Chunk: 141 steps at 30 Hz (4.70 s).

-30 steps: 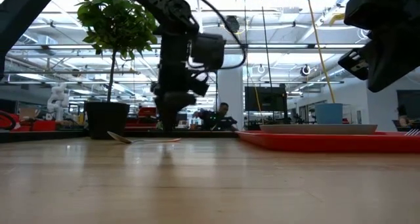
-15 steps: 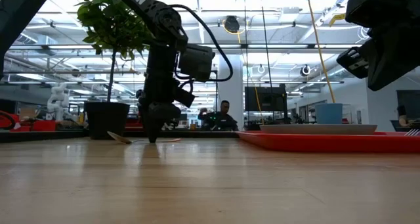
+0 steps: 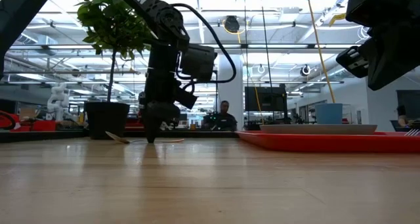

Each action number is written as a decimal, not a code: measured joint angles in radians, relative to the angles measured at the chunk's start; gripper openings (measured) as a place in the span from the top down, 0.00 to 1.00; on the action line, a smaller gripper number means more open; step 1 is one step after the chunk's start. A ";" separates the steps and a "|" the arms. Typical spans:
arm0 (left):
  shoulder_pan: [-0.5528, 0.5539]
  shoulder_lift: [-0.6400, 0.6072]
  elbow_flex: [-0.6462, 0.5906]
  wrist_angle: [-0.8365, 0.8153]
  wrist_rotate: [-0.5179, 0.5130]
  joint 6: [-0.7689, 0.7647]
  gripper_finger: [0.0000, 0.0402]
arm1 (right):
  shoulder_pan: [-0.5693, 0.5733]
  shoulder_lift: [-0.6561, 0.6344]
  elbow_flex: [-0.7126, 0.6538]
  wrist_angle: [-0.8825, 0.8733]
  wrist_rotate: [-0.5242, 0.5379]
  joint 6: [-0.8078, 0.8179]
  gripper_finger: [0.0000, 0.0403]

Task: Pick and place plate/cup/fork/spoon on tray
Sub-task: Put the orange spoon on the red tray at the bottom of the orange fork

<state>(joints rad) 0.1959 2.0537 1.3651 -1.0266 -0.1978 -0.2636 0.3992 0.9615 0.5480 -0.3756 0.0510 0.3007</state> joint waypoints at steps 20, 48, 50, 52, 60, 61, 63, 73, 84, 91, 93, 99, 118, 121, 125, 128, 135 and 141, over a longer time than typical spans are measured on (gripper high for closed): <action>-0.072 -0.134 -0.004 0.078 0.024 0.103 0.99 | -0.010 0.002 0.000 0.125 0.180 -0.037 1.00; -0.187 -0.151 -0.001 0.390 0.139 0.378 0.99 | -0.118 0.378 0.000 0.706 0.366 -0.158 0.89; -0.193 -0.151 -0.001 0.399 0.151 0.388 0.99 | -0.124 0.417 0.000 0.770 0.367 -0.167 0.84; -0.199 -0.151 -0.001 0.405 0.153 0.391 0.99 | -0.134 0.444 0.000 0.816 0.367 -0.167 0.78; -0.214 -0.151 0.000 0.455 0.160 0.423 0.99 | -0.166 0.501 0.000 0.909 0.391 -0.130 0.61; -0.215 -0.151 0.000 0.464 0.167 0.426 0.99 | -0.166 0.506 0.000 0.910 0.391 -0.130 0.60; -0.218 -0.151 0.000 0.479 0.175 0.427 0.99 | -0.165 0.515 0.000 0.918 0.391 -0.130 0.59; -0.219 -0.152 0.000 0.517 0.198 0.435 0.99 | -0.164 0.515 0.000 0.928 0.390 -0.130 0.71; -0.230 -0.153 0.000 0.532 0.192 0.444 0.99 | -0.163 0.515 0.000 0.940 0.372 -0.129 0.98; -0.230 -0.153 0.000 0.542 0.169 0.419 0.98 | -0.163 0.515 0.000 0.968 0.380 -0.133 0.99; -0.230 -0.168 0.000 0.537 0.159 0.411 0.96 | -0.163 0.515 0.000 0.976 0.387 -0.134 0.99; -0.239 -0.257 0.000 0.530 0.151 0.365 0.85 | -0.165 0.442 0.000 0.916 0.401 -0.138 1.00; -0.283 -0.250 0.000 0.948 -0.003 0.471 0.55 | -0.171 0.157 0.000 0.635 0.393 -0.050 1.00; -0.270 -0.223 0.000 0.942 -0.006 0.476 0.52 | -0.170 0.145 0.000 0.610 0.391 -0.050 1.00; -0.255 -0.212 0.000 0.943 -0.004 0.475 0.52 | -0.169 0.142 0.000 0.605 0.391 -0.050 1.00; -0.243 -0.212 0.000 0.942 0.028 0.471 0.56 | -0.169 0.142 0.000 0.605 0.388 -0.050 1.00; -0.235 -0.200 0.000 0.930 0.073 0.476 0.72 | -0.169 0.142 0.000 0.641 0.358 -0.050 1.00; -0.229 -0.175 0.000 0.939 0.103 0.509 0.85 | -0.169 0.142 0.000 0.655 0.341 -0.054 1.00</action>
<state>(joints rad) -0.0330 1.8786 1.3651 -0.0876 -0.0948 0.2451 0.2305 1.1038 0.5480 0.2798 0.3920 0.2466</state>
